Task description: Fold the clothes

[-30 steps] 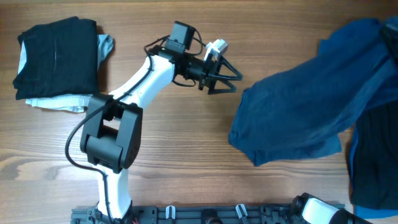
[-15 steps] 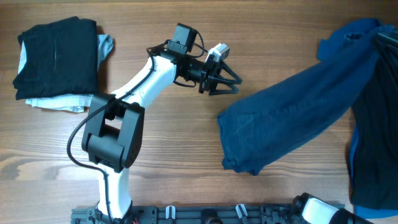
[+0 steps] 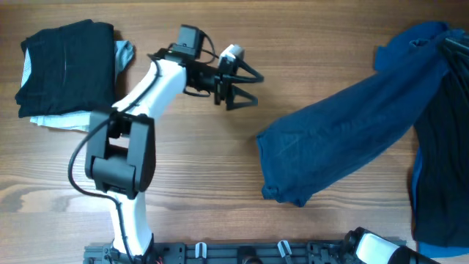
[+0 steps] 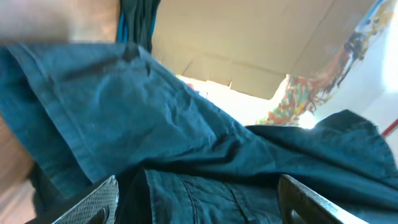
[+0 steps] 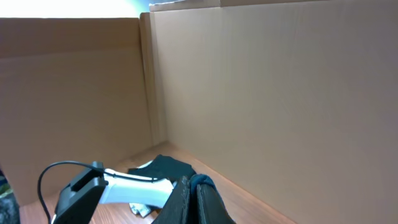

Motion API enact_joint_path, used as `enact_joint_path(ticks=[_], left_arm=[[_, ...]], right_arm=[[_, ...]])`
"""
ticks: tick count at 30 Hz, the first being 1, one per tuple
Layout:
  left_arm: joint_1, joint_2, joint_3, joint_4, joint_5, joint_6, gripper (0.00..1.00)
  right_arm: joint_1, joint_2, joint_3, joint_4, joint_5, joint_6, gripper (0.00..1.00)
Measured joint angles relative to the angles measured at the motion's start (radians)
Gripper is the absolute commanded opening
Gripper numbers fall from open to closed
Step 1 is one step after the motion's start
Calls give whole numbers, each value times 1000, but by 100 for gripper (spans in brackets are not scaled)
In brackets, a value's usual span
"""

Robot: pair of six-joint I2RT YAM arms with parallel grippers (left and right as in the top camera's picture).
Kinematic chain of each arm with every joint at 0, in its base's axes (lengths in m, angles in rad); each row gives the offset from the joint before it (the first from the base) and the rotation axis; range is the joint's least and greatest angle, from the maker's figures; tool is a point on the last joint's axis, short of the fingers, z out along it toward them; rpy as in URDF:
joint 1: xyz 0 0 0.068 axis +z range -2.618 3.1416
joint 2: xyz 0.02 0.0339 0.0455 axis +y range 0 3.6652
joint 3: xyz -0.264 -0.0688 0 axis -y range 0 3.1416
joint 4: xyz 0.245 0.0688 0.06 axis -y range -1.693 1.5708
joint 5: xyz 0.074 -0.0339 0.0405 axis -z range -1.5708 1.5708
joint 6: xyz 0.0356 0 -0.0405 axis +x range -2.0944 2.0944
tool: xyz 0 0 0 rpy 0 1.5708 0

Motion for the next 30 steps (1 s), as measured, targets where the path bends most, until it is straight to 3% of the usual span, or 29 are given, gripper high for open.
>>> enact_joint_path(ticks=[4, 12, 15, 23, 30], left_arm=[[-61, 0, 2, -162, 0, 106, 82], [-10, 1, -8, -579, 4, 434, 82], [-6, 1, -8, -651, 4, 528, 80], [-42, 1, -8, -659, 3, 610, 79], [-68, 1, -8, -592, 4, 563, 73]], right_arm=[[0, 0, 0, -2, 4, 0, 4], [0, 0, 0, -4, 24, -3, 4], [0, 0, 0, -4, 30, -4, 4], [0, 0, 0, -19, 34, -4, 4], [0, 0, 0, -22, 37, -4, 4]])
